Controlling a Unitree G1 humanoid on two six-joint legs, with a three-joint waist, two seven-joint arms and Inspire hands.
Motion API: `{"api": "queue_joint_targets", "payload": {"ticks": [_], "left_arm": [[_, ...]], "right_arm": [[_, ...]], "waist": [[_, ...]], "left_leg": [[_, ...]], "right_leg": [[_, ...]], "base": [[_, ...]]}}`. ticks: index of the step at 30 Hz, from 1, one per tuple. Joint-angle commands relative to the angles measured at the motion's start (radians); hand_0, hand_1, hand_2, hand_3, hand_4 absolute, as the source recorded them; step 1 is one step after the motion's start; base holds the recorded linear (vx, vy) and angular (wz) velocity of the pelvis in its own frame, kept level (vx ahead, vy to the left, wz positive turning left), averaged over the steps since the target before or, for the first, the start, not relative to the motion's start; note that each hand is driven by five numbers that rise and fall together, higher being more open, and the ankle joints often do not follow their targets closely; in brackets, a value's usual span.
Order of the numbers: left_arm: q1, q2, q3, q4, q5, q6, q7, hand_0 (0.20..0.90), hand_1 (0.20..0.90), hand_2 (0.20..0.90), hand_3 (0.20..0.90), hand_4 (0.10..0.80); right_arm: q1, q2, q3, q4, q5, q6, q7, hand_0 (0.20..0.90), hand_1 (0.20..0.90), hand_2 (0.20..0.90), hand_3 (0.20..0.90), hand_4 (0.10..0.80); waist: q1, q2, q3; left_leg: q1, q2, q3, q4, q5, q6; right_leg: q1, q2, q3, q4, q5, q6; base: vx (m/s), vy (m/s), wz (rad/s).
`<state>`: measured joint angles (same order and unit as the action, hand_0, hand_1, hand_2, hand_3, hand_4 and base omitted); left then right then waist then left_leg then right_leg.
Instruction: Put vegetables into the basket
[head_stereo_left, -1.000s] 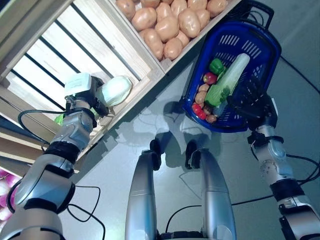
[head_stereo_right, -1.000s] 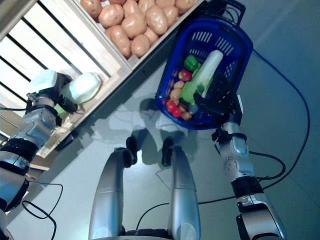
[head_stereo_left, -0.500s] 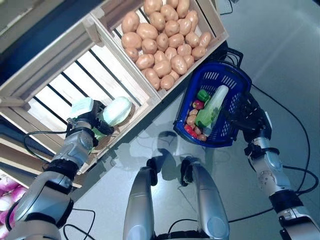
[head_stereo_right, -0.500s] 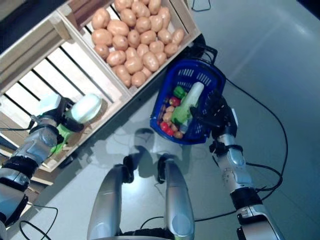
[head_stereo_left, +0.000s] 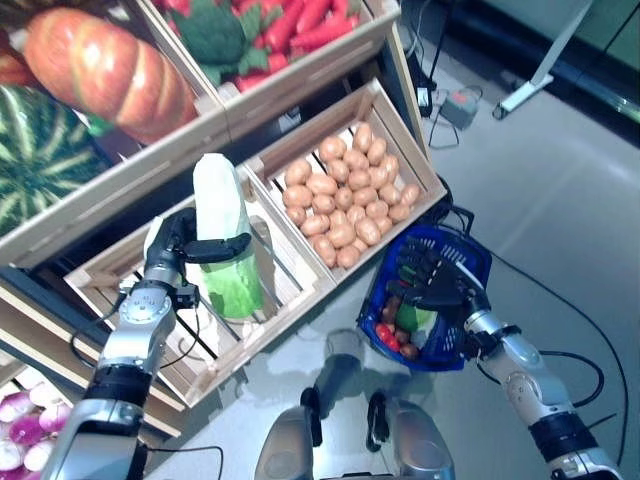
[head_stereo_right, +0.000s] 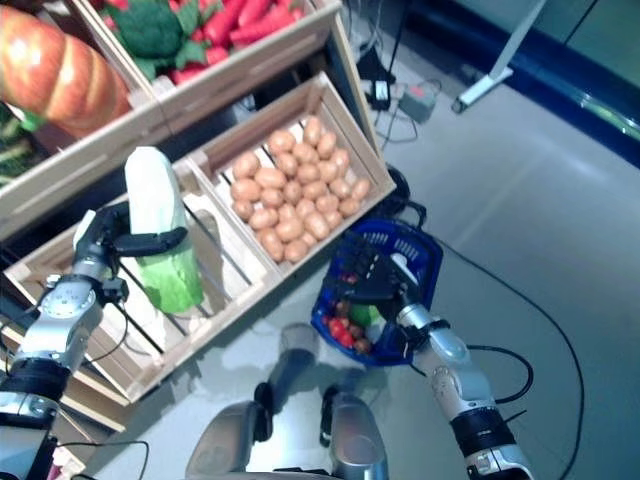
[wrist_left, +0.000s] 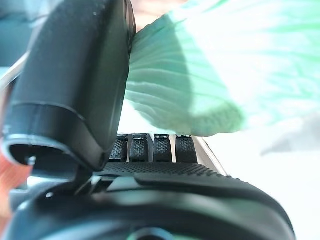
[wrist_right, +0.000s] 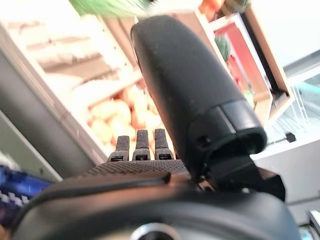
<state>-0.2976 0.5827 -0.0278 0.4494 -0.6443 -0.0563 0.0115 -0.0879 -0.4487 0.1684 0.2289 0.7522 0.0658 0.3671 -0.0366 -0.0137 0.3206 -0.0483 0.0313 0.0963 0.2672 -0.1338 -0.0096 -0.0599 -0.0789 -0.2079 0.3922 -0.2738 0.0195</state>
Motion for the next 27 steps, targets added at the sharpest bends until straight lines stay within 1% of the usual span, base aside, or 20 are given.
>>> {"api": "queue_joint_targets", "payload": {"ticks": [1,4,7,8,10,15,20,23,24,27], "left_arm": [[-0.01,-0.019,0.047,-0.105,-0.17,-0.152,-0.077,0.3,0.3,0.3,0.3,0.4],[0.015,-0.079,0.04,-0.179,-0.259,-0.145,-0.123,0.3,0.3,0.3,0.3,0.4],[0.025,-0.101,0.034,-0.209,-0.316,-0.134,-0.164,0.3,0.3,0.3,0.3,0.4],[0.025,-0.103,0.032,-0.213,-0.317,-0.134,-0.166,0.3,0.3,0.3,0.3,0.4],[0.026,-0.13,0.004,-0.243,-0.313,-0.111,-0.184,0.3,0.3,0.3,0.3,0.4],[0.041,-0.17,-0.039,-0.26,-0.273,-0.091,-0.191,0.3,0.3,0.3,0.3,0.4],[0.056,-0.191,-0.087,-0.268,-0.205,-0.056,-0.188,0.3,0.3,0.3,0.3,0.4],[0.053,-0.189,-0.1,-0.258,-0.171,-0.055,-0.195,0.3,0.3,0.3,0.3,0.4],[0.053,-0.184,-0.11,-0.255,-0.136,-0.061,-0.199,0.3,0.3,0.3,0.3,0.4],[0.048,-0.172,-0.125,-0.256,-0.091,-0.066,-0.201,0.3,0.3,0.3,0.3,0.4]], "right_arm": [[-0.021,0.033,0.002,-0.082,0.035,-0.007,0.111,0.9,0.9,0.9,0.9,0.8],[-0.014,0.038,0.018,-0.133,0.03,0.043,0.151,0.9,0.9,0.9,0.9,0.8],[-0.011,0.038,0.023,-0.16,0.046,0.076,0.187,0.9,0.9,0.9,0.9,0.8],[-0.012,0.039,0.024,-0.164,0.049,0.08,0.19,0.9,0.9,0.9,0.9,0.8],[-0.025,0.05,0.031,-0.206,0.1,0.142,0.209,0.9,0.9,0.9,0.9,0.8],[-0.032,0.068,0.045,-0.24,0.132,0.185,0.208,0.9,0.9,0.9,0.9,0.8],[-0.046,0.065,0.056,-0.281,0.137,0.16,0.182,0.9,0.9,0.9,0.9,0.8],[-0.061,0.061,0.058,-0.288,0.148,0.158,0.169,0.9,0.9,0.9,0.9,0.8],[-0.067,0.054,0.058,-0.297,0.154,0.16,0.164,0.9,0.9,0.9,0.9,0.8],[-0.078,0.047,0.062,-0.305,0.154,0.155,0.156,0.9,0.9,0.9,0.9,0.8]], "waist": [[-0.008,0.01,-0.152],[-0.005,0.009,-0.184],[-0.003,0.009,-0.201],[-0.003,0.009,-0.203],[-0.001,0.007,-0.226],[0.003,0.005,-0.246],[0.01,-0.007,-0.26],[0.012,-0.01,-0.262],[0.012,-0.012,-0.263],[0.015,-0.014,-0.262]], "left_leg": [[0.077,-0.04,0.012,-0.071,-0.016,0.024],[0.122,-0.043,-0.001,-0.166,0.019,0.022],[0.147,-0.043,-0.011,-0.223,0.041,0.02],[0.15,-0.043,-0.013,-0.229,0.044,0.02],[0.18,-0.041,-0.019,-0.294,0.066,0.018],[0.209,-0.04,-0.027,-0.353,0.087,0.02],[0.204,-0.039,-0.031,-0.354,0.078,0.022],[0.206,-0.038,-0.028,-0.354,0.076,0.024],[0.206,-0.037,-0.025,-0.354,0.075,0.024],[0.208,-0.037,-0.023,-0.354,0.073,0.026]], "right_leg": [[0.11,0.017,-0.006,-0.18,0.082,-0.037],[0.149,0.027,-0.009,-0.257,0.117,-0.029],[0.171,0.033,-0.01,-0.298,0.137,-0.024],[0.173,0.034,-0.009,-0.303,0.139,-0.024],[0.198,0.042,-0.007,-0.354,0.162,-0.018],[0.222,0.052,0.0,-0.41,0.19,-0.013],[0.246,0.058,0.004,-0.477,0.225,-0.009],[0.247,0.058,0.003,-0.479,0.227,-0.007],[0.248,0.058,0.002,-0.479,0.227,-0.007],[0.249,0.059,0.0,-0.479,0.227,-0.007]], "base": [[0.06,-0.03,0.07],[0.05,-0.037,0.06],[0.022,-0.033,0.05],[0.026,-0.039,0.02],[0.029,-0.045,0.0],[0.0,0.0,0.0],[-0.004,-0.017,-0.01],[-0.002,-0.011,-0.01],[0.0,0.0,0.0],[0.0,0.0,0.0]]}}
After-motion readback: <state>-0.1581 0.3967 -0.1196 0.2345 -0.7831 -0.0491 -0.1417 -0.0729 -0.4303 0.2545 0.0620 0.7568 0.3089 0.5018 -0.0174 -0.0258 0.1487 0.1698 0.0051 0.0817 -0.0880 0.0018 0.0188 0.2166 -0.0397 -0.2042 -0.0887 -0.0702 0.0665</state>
